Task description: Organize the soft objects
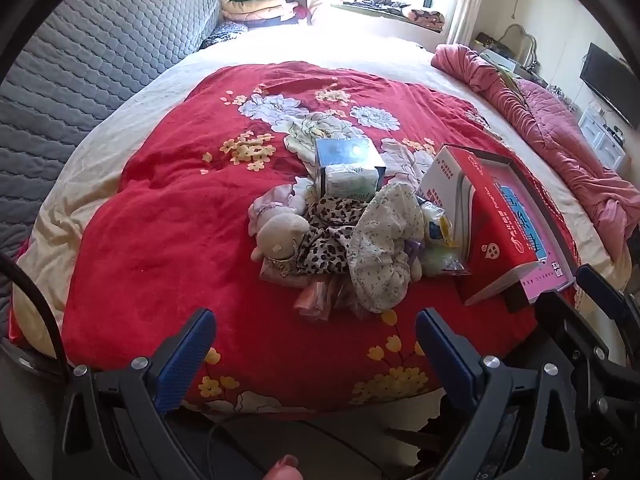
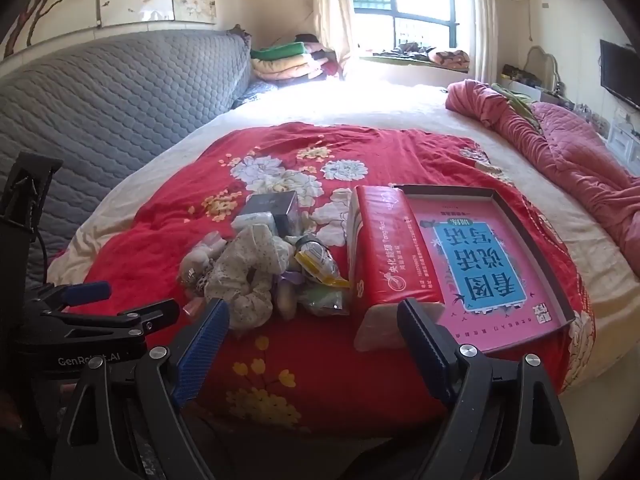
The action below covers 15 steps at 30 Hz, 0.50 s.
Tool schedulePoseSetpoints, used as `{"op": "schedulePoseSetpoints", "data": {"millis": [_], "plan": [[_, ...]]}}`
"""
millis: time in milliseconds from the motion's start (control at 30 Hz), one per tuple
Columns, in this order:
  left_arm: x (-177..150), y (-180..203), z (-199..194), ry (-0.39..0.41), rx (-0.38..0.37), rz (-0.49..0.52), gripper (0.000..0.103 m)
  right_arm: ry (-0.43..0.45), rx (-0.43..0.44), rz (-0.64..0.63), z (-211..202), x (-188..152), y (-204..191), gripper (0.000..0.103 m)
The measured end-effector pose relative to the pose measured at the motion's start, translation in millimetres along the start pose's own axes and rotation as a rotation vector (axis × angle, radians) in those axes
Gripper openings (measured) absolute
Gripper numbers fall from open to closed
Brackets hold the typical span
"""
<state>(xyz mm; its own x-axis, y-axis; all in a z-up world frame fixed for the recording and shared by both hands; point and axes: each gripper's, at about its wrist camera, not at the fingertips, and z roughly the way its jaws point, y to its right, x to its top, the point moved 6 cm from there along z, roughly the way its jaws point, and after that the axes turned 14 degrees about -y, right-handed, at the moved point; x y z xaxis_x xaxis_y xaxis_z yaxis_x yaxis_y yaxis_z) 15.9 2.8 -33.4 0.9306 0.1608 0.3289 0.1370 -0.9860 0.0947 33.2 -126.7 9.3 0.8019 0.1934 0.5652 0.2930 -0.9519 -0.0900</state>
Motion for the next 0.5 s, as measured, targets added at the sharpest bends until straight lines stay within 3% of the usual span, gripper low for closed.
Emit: {"op": "schedulePoseSetpoints", "data": {"millis": [500], "plan": [[-0.8, -1.8, -2.2, 0.011, 0.012, -0.001, 0.1, 0.015, -0.036, 0.01, -5.2, 0.8, 2.9, 0.087]]}}
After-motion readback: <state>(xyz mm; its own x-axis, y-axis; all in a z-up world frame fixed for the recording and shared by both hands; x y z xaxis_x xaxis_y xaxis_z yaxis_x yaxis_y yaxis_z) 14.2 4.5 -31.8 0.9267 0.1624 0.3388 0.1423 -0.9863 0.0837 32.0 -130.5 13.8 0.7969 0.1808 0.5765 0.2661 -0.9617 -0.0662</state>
